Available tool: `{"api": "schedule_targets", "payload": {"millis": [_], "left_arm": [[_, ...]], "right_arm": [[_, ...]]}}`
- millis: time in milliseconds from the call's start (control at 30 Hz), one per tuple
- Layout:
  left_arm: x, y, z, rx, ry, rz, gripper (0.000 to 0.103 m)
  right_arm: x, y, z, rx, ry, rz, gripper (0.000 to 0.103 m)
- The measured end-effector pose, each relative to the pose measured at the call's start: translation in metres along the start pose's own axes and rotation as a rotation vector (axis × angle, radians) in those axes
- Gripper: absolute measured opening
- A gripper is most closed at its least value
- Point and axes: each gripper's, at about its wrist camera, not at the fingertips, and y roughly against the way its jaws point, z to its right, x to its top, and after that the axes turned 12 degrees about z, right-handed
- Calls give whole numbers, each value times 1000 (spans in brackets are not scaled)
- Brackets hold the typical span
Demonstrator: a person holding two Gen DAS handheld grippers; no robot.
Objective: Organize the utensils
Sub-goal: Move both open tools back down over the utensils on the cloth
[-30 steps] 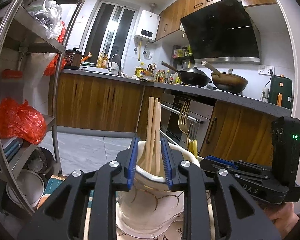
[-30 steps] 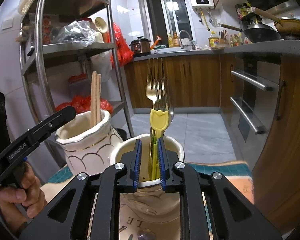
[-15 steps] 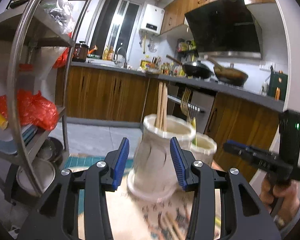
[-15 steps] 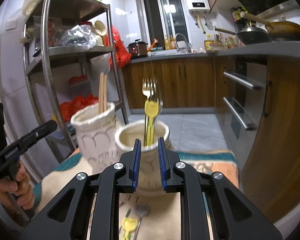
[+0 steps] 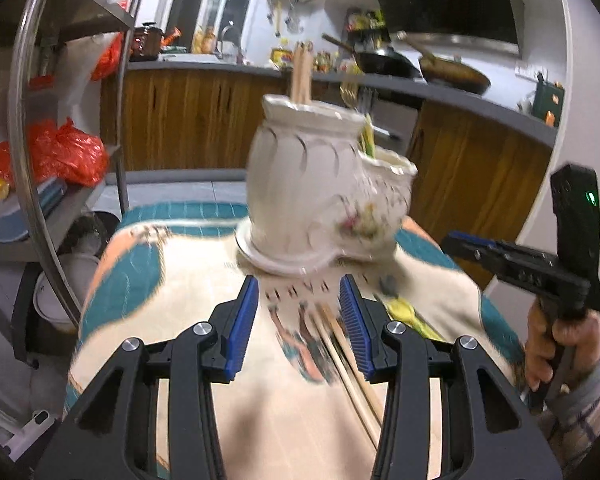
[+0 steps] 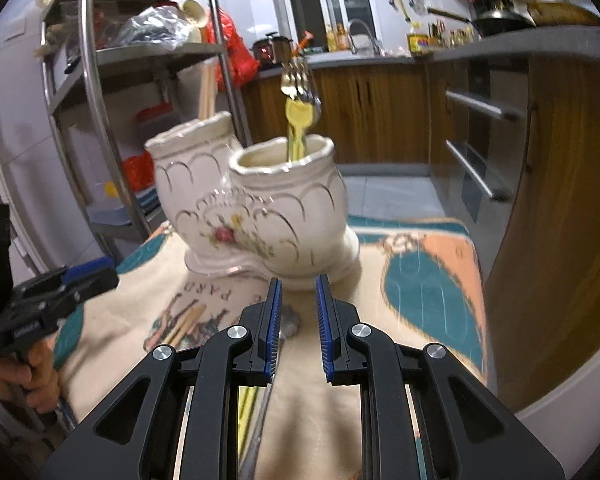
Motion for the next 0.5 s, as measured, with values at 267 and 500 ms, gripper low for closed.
{"api": "schedule_targets", "payload": {"millis": [267,500], "left_arm": [[-22,2,10,-16,-20,-85,42],[-35,2,4,5,4,-157,40]], "right_arm": [[-19,-6,2,16,-9,-115,19],[-27,-5,5,34,-29,-160,19]]}}
